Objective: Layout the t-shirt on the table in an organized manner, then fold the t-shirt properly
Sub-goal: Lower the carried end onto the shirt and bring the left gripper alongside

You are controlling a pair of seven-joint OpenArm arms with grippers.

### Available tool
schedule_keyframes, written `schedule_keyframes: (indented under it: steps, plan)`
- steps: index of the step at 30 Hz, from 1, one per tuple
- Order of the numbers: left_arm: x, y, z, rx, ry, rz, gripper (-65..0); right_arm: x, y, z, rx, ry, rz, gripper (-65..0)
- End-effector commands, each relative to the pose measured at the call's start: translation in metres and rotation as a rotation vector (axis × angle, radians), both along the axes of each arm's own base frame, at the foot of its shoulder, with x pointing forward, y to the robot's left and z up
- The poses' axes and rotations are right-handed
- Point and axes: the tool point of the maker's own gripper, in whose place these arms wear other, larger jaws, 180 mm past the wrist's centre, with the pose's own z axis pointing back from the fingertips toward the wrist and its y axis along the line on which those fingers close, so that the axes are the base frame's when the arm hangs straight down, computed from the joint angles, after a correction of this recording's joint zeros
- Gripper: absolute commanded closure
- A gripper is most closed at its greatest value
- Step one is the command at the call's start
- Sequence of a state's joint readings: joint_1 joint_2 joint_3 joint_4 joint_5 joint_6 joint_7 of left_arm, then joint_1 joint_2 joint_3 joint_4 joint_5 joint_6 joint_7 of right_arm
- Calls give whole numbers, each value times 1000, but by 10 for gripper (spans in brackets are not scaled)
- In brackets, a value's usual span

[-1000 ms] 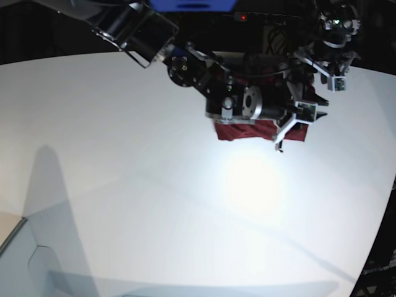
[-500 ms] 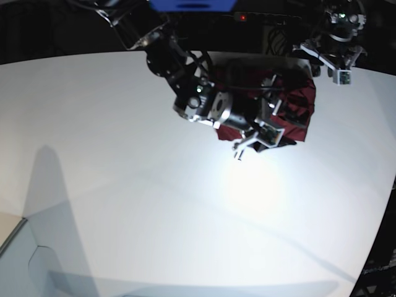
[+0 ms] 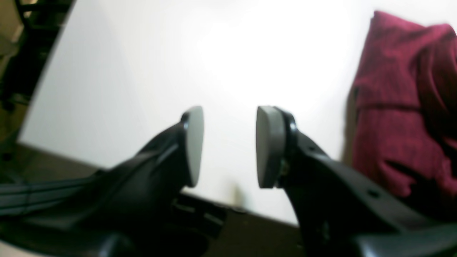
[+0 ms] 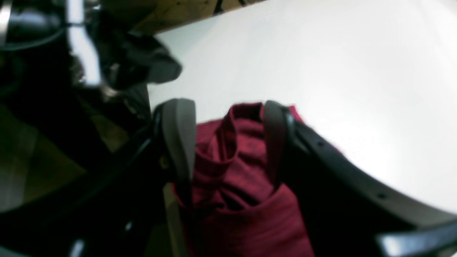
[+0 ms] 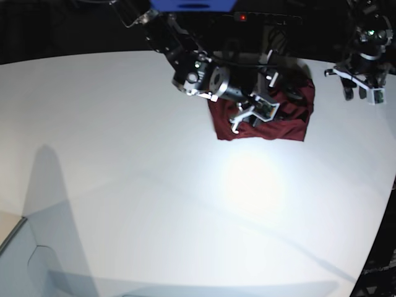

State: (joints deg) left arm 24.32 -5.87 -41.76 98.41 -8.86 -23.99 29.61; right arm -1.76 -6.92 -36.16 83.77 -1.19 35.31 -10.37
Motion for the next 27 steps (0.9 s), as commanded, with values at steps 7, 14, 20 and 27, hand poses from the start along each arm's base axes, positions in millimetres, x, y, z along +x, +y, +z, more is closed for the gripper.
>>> schedule_keyframes:
  steps: [7, 14, 20, 27]
  plan:
    - [32, 9, -12, -56, -44, 43, -235, -3, 6, -15, 14, 55, 10, -310]
    - [42, -24, -34, -112, 0, -36, -235, -7, 6, -25, -1, 78, 15, -310]
    - [36, -74, -51, -158, 56, -159, -235, -6, -1, -29, -19, 73, 14, -310]
    - [28, -110, -50, -173, 72, -260, -235, -4, -9, -35, -42, 65, 13, -308]
